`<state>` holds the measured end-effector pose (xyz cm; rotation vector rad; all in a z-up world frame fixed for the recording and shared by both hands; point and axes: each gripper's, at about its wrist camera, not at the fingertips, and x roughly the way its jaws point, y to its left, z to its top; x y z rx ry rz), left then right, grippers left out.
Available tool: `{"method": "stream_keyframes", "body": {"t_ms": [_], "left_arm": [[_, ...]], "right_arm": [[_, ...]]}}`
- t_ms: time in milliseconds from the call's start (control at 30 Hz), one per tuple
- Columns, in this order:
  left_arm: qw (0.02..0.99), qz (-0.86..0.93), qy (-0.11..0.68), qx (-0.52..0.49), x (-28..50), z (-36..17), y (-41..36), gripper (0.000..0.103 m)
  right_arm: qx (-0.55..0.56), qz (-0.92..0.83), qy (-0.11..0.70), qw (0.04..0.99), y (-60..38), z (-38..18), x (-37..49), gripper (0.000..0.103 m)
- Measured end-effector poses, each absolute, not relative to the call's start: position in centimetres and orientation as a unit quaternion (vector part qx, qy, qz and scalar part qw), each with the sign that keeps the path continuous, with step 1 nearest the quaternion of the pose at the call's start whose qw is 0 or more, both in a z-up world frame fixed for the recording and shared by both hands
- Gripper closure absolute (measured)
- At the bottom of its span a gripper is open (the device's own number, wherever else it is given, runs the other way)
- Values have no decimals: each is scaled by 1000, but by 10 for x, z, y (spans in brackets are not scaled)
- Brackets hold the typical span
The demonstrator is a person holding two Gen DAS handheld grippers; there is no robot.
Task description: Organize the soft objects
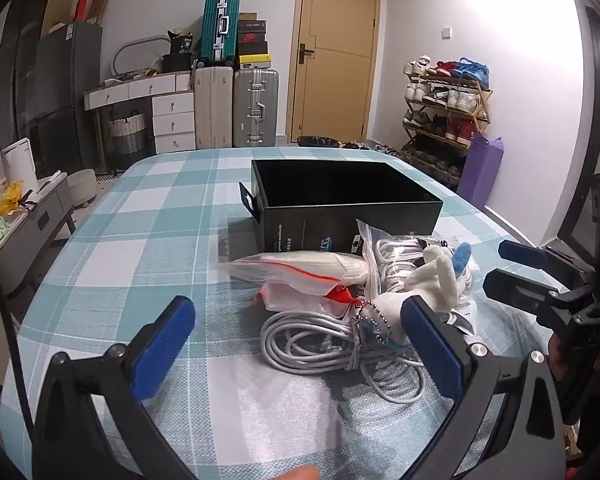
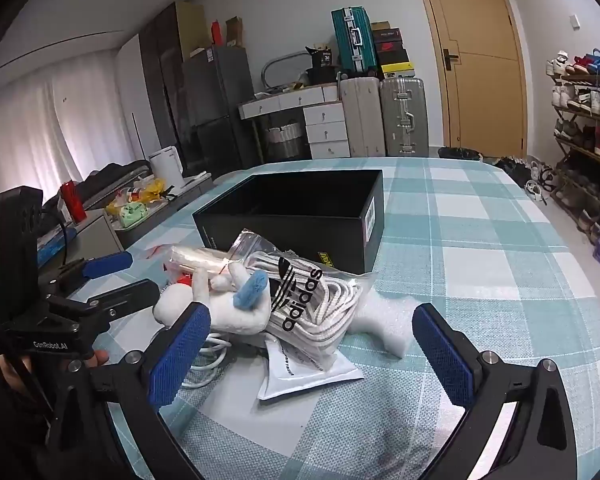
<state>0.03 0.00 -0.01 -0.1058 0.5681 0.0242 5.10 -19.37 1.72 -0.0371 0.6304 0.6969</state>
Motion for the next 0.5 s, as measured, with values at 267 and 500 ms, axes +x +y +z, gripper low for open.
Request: {"method": "stream_keyframes", "body": {"t_ms": [267, 500], "left_arm": [[960, 15, 273, -55, -1, -1, 2, 0], [960, 15, 273, -52, 1, 0, 0, 0]], "right_arm": [[-11, 337, 301, 892, -194, 15, 52, 1], [-9, 339, 304, 890, -193, 18, 51, 1]]}}
